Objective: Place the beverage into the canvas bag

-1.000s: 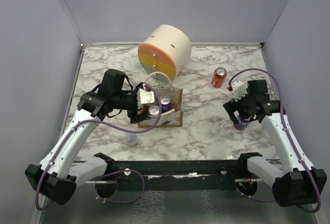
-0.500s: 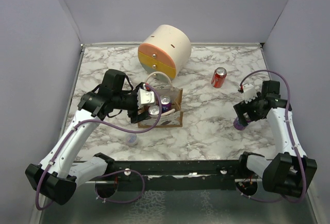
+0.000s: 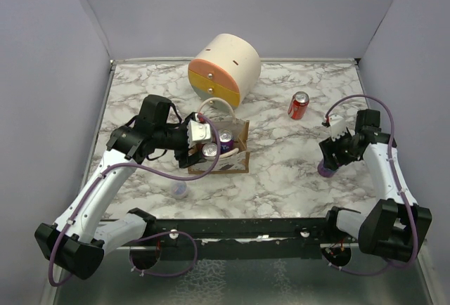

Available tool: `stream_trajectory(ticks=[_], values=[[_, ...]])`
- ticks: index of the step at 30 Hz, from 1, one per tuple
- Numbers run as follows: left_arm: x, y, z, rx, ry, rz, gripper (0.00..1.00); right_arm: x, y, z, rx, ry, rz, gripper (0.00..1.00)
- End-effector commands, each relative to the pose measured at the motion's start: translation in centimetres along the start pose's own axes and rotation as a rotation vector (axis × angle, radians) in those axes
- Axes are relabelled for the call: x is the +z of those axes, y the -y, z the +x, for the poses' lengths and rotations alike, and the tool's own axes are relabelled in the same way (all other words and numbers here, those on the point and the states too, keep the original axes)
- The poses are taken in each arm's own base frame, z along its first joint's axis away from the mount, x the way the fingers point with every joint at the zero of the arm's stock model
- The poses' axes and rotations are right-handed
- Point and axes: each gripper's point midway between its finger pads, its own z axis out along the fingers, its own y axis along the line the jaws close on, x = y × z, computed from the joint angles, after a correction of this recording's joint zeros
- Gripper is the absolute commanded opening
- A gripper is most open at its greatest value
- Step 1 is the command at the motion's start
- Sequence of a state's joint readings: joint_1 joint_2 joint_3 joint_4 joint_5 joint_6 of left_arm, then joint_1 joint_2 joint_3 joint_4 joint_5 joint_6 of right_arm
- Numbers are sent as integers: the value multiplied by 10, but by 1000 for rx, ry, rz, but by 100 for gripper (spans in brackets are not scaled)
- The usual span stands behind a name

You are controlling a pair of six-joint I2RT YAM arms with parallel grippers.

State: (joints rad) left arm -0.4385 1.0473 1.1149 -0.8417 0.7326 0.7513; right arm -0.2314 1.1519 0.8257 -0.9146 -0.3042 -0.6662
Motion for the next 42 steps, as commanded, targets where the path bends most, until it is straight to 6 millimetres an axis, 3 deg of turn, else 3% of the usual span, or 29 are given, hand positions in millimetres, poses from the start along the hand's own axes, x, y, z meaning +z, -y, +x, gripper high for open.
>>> stream_trajectory(ticks=[1, 11, 17, 23, 31, 35, 42], values=[[-2, -6, -4, -38, 18, -43, 78, -18, 0, -29, 0, 107, -7, 45], [-2, -14, -10, -68, 25, -73, 77, -69, -9, -88, -42, 292, -62, 29], [-6, -30, -18, -109, 29, -147, 74, -114, -24, -139, -115, 474, -148, 29], [-6, -31, -20, -104, 29, -136, 73, -149, -49, -180, -210, 596, -251, 28], [0, -11, -14, -58, 16, -9, 74, -150, -105, -223, -377, 633, -386, 25], [4, 8, -2, -14, 6, 95, 75, -147, -147, -242, -495, 654, -478, 24], [9, 21, 0, -5, 28, 177, 70, -128, -215, -269, -643, 659, -600, 22]])
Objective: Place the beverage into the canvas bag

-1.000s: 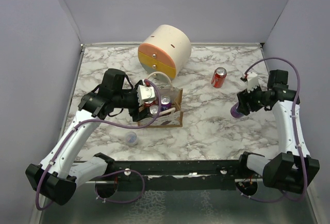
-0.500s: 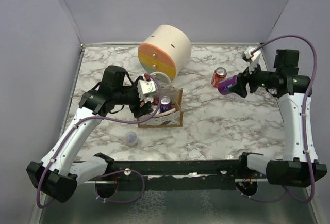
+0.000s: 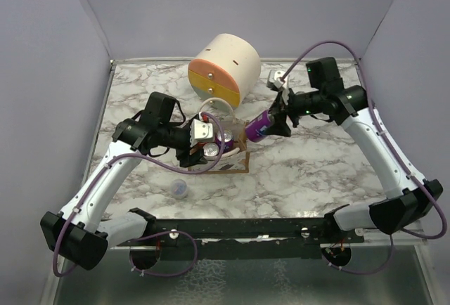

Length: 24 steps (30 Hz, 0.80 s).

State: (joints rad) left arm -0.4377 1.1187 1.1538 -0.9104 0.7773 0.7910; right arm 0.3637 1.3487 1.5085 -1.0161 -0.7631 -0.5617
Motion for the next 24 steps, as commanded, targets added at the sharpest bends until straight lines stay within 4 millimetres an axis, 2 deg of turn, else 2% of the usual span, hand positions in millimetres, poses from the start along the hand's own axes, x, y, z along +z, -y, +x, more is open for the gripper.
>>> stream_trajectory(ticks=[1, 5, 8, 15, 18, 24], values=[[3, 17, -3, 29, 46, 104, 70, 31, -8, -54, -144, 109, -52, 22], [4, 20, -4, 41, 55, 130, 63, 63, -18, -66, -160, 97, -108, 20], [4, 24, -6, 48, 71, 149, 57, 87, -20, -66, -167, 58, -115, 19], [3, 31, -8, 82, 99, 169, 42, 121, 0, -58, -109, -20, -20, 15], [4, 34, -8, 95, 110, 178, 36, 123, 7, -51, -95, -55, 12, 15], [4, 32, -6, 113, 105, 167, 19, 113, 21, -40, -107, -112, 116, 14]])
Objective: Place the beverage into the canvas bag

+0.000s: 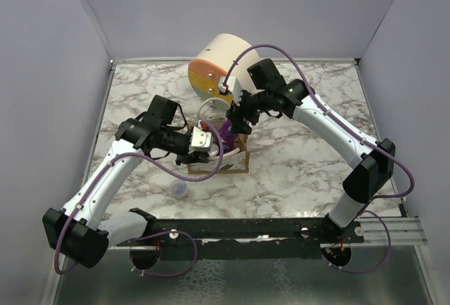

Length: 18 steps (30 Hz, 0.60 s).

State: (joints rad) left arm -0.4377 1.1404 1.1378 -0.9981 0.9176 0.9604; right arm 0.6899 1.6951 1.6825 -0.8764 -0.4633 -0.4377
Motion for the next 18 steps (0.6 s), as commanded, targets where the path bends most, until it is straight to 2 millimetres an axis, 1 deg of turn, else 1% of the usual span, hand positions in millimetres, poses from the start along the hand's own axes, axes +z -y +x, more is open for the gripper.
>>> stream_trajectory(ticks=[1, 5, 8, 18], values=[[-1, 6, -7, 45, 42, 15, 17, -23, 22, -23, -40, 43, 151, 13], [-1, 7, -7, 54, 45, 15, 9, -30, 27, -14, -38, -3, 199, 13], [-1, 8, -6, 61, 45, 17, 0, -35, 30, -8, -40, -31, 227, 13], [0, 8, -1, 78, 35, 16, 0, -51, 39, 1, -37, -109, 296, 10]])
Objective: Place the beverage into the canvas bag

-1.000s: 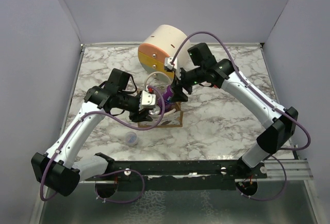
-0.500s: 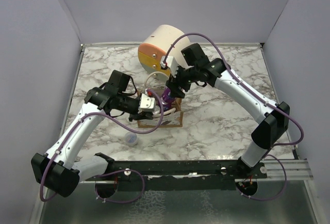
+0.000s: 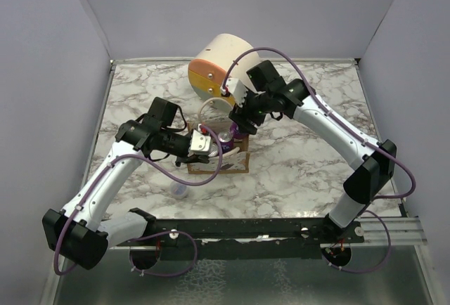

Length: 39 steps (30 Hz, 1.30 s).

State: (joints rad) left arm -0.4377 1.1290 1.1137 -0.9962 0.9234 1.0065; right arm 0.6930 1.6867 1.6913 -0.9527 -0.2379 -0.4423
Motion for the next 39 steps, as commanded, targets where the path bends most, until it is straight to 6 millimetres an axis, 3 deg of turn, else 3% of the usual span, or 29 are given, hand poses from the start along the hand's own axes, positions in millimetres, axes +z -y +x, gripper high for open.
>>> stream_trajectory(ticks=[1, 10, 30, 39], values=[[-1, 5, -5, 42, 34, 8, 0, -36, 22, -21, -36, 37, 129, 10], [1, 5, -3, 77, 35, 16, 0, -26, 25, -2, -15, -73, 129, 6], [12, 5, 5, 118, 46, 64, 0, 0, 34, 15, -10, -199, 199, 2], [14, 9, 7, 126, 51, 77, 0, 15, 17, 19, -26, -215, 121, 2]])
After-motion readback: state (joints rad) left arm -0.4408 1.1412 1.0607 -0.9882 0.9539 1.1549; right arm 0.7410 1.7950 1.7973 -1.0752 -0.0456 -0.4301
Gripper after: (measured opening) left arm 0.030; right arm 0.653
